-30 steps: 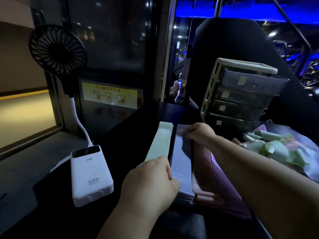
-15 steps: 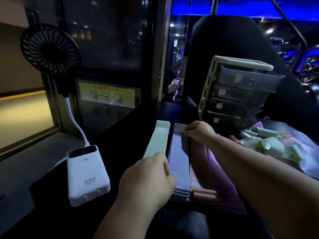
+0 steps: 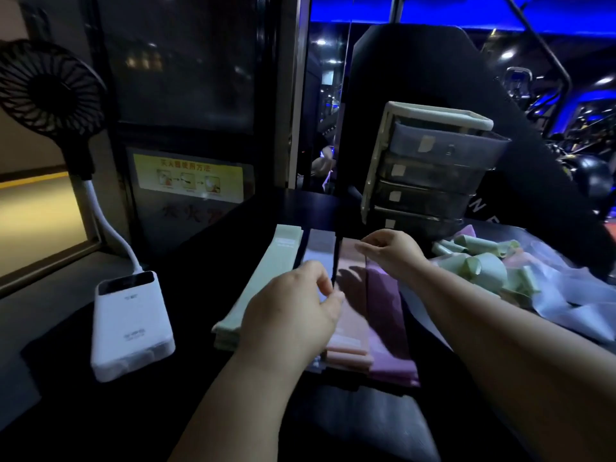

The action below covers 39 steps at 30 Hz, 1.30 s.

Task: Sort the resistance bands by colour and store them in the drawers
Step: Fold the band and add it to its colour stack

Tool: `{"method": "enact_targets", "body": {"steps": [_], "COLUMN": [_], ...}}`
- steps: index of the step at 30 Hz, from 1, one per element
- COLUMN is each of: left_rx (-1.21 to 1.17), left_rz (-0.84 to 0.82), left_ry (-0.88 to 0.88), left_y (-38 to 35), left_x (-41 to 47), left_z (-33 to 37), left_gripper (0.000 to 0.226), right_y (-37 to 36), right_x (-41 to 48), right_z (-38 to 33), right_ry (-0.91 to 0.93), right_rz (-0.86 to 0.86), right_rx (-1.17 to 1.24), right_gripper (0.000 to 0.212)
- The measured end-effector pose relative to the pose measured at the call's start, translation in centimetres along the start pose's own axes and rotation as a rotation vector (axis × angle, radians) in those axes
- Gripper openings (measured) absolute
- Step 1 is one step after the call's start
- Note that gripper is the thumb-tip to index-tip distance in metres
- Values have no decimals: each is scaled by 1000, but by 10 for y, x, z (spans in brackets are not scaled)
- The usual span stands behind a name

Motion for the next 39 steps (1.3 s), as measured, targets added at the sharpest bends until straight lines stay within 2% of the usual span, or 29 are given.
{"method": "enact_targets", "body": {"steps": [6, 10, 17, 20, 25, 27, 32, 35, 39], "left_rx": [25, 51, -24, -89, -84, -123, -135, -241, -324], "left_rz": [-81, -97, -213, -272, -214, -200, -266, -273, -284], "left_ry": [1, -50, -125, -119, -43, 22, 127, 137, 160], "left_y": [-46, -63, -125, -158, -194, -208, -242, -248, -248], "left_x": [8, 12, 24, 31, 54, 60, 67, 72, 73], "left_z": [30, 67, 157, 185, 197, 188, 162, 158, 152], "left_gripper": [20, 20, 13, 10, 44, 49, 43, 43, 35], "right_y": [62, 115, 193, 200, 181, 174, 163, 159, 165], "right_x": [-29, -49, -80, -84, -69, -62, -52, -51, -57], "right_z": [40, 70, 160, 182, 185, 182, 186, 193, 206], "right_ry": [48, 99, -53, -99, -59, -39, -113, -184, -270], "right_rz": [110, 270, 480, 470, 364, 333, 233, 202, 264], "right_rx": [-117, -138, -69, -11, -33, -124, -313, -327, -256], "right_gripper": [14, 10, 9, 7, 4, 13, 33, 38, 43]}}
Point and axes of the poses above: each hand's wrist, its own x-axis towards the middle knuckle, its own y-axis out of the back of the hand, z = x × y, the point moved 10 cm from there along x, towards the middle knuckle, and after that the axes turned 2 degrees about -x, right-handed, at the moved point
